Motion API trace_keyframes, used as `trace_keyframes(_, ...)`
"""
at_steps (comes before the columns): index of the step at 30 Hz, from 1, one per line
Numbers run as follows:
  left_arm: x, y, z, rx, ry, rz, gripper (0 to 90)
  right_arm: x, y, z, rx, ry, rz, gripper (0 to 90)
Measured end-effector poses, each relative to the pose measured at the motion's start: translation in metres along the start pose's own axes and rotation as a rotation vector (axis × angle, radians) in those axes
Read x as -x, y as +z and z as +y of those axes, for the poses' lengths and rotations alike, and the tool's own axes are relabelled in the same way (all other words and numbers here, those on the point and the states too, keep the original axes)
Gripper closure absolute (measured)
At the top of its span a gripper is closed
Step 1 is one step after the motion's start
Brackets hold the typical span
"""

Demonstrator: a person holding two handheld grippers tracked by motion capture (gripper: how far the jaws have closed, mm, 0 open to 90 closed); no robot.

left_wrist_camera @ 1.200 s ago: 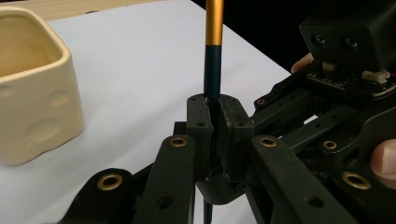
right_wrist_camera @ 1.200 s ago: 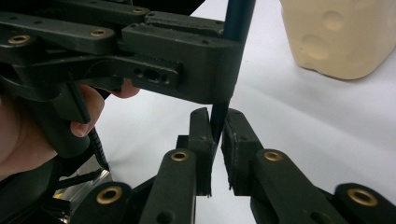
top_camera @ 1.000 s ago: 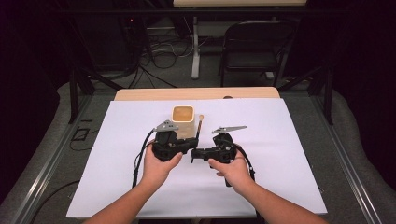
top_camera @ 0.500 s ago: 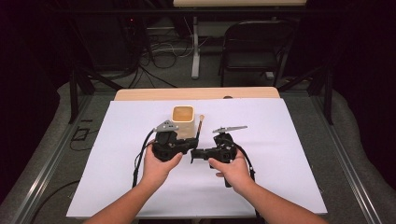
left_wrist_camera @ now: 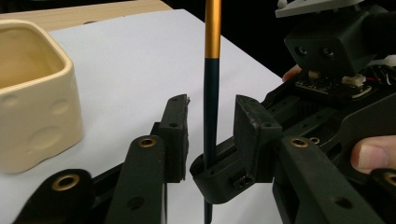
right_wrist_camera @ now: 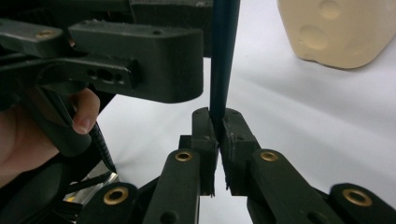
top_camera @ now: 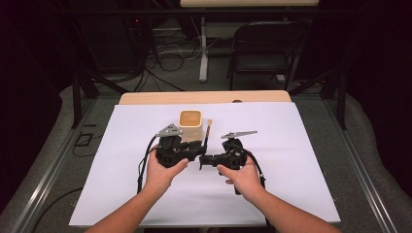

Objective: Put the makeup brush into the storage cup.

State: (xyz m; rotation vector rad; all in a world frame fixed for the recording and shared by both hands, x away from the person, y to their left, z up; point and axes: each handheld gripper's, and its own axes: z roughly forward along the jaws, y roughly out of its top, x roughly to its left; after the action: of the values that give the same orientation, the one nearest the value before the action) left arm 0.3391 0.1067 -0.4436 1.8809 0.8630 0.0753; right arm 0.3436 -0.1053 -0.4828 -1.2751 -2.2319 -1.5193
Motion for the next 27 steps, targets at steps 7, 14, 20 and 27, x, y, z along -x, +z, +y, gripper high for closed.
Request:
trace_keyframes(7, -0.003, -0.003, 0.0, 0.035, 0.014, 0.014, 55.4, 0.0, -0.001, -0.001, -0.01, -0.038, -0.032, 84.8)
trace_keyframes(14, -0.005, -0.007, 0.0, 0.038, 0.023, 0.02, 51.5, 0.0, -0.004, -0.001, -0.021, -0.062, -0.055, 84.8)
trace_keyframes(20, -0.005, -0.008, 0.0, 0.034, 0.024, 0.011, 50.4, 0.0, -0.004, -0.001, -0.031, -0.079, -0.071, 84.8)
trace_keyframes(27, -0.006, -0.011, 0.0, 0.029, 0.035, 0.004, 50.2, -0.001, -0.004, -0.002, -0.047, -0.109, -0.085, 84.8)
